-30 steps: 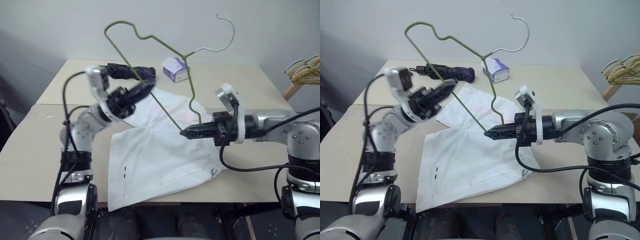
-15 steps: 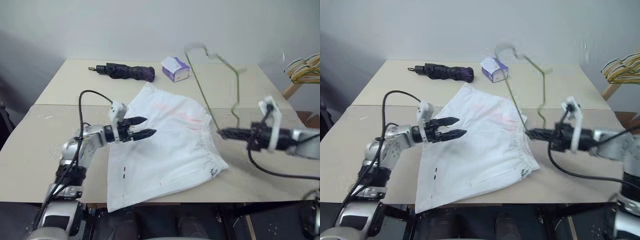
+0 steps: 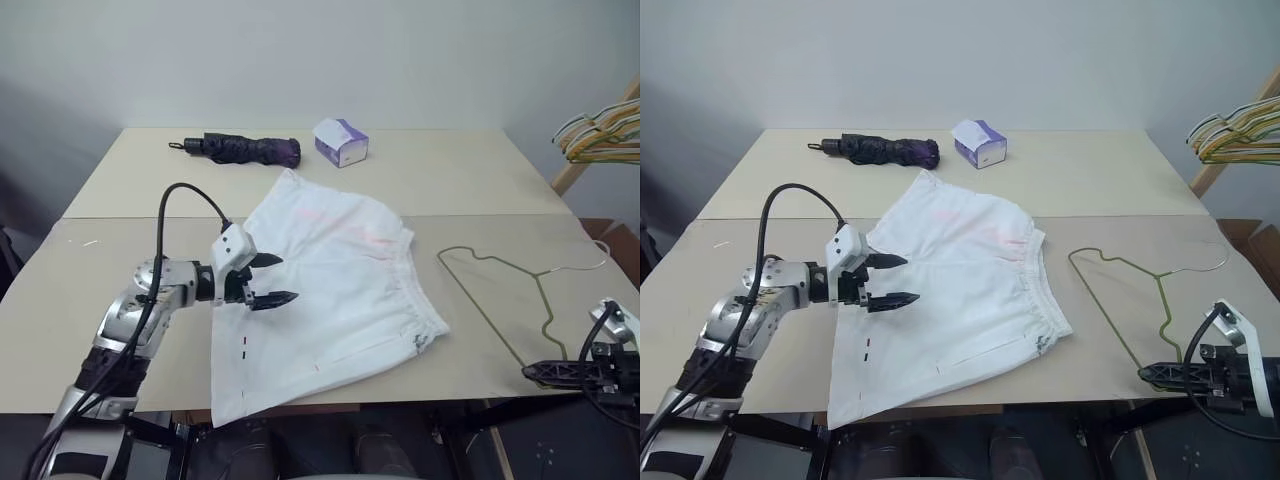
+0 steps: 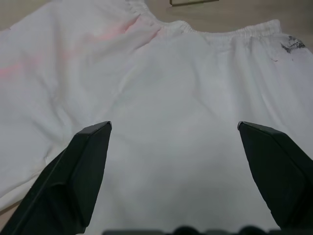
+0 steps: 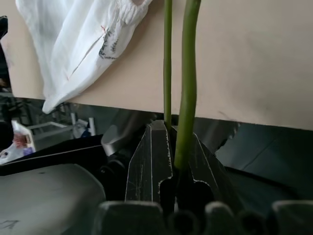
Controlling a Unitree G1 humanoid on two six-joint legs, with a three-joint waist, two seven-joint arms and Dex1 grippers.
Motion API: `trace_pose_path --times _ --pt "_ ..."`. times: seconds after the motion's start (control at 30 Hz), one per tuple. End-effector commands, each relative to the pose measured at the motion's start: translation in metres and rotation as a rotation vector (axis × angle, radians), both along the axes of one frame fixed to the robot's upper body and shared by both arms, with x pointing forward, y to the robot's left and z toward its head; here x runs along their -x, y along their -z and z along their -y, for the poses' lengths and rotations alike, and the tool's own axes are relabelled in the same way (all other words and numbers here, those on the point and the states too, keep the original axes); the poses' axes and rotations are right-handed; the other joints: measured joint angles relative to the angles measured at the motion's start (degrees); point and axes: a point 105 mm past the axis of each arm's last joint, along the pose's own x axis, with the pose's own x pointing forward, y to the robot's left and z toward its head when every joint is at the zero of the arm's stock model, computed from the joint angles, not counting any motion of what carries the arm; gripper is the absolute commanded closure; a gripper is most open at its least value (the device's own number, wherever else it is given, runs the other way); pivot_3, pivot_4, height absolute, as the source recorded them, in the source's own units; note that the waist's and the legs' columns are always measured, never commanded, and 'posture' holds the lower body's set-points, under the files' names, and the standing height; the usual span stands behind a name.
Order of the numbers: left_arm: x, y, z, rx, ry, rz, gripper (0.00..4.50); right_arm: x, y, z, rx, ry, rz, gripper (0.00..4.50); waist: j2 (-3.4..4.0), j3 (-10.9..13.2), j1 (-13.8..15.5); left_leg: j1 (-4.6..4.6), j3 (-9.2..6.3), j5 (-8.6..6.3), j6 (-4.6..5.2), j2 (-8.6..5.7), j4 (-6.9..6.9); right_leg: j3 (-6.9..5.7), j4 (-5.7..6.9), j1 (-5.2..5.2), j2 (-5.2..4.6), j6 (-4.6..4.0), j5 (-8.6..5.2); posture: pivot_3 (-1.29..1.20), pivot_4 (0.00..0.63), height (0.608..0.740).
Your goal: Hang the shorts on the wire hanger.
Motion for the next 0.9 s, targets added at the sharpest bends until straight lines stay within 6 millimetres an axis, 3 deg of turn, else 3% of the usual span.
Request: trace_pose_path --times 0.03,0.3,0.57,0.9 --pt "0.0 -0.016 0.005 0.015 0.023 0.051 0.03 -0.011 0.0 -0.004 -0.022 -0.038 0.064 4.5 0.04 0.0 0.0 0.0 0.0 0.0 0.0 0.0 0.0 0.0 0.0 0.0 0.01 0.01 0.0 -0.12 0.048 0.74" --pt "-0.001 -0.014 0.007 0.031 -0.002 0.025 0.03 -0.025 0.013 -0.012 -0.054 -0.092 0.116 4.5 0.2 -0.3 0.5 -0.01 -0.01 0.0 0.0 -0.06 0.01 0.0 0.01 0.01 -0.01 0.04 -0.02 -0.08 0.033 0.74" --pt "-0.002 -0.013 0.003 0.031 -0.016 0.024 0.03 -0.034 0.014 -0.016 -0.075 -0.131 0.201 4.5 0.34 -0.4 0.9 -0.01 -0.01 0.0 0.0 -0.09 0.02 0.0 0.03 0.01 -0.03 0.06 -0.02 -0.06 0.018 0.74" --pt "-0.001 -0.012 0.001 0.035 -0.033 0.025 0.03 -0.041 0.017 -0.011 -0.033 -0.136 0.186 4.5 0.41 -0.7 1.9 0.0 0.01 0.0 0.0 -0.1 0.03 0.0 0.02 0.01 -0.03 0.06 -0.01 -0.06 0.02 0.74"
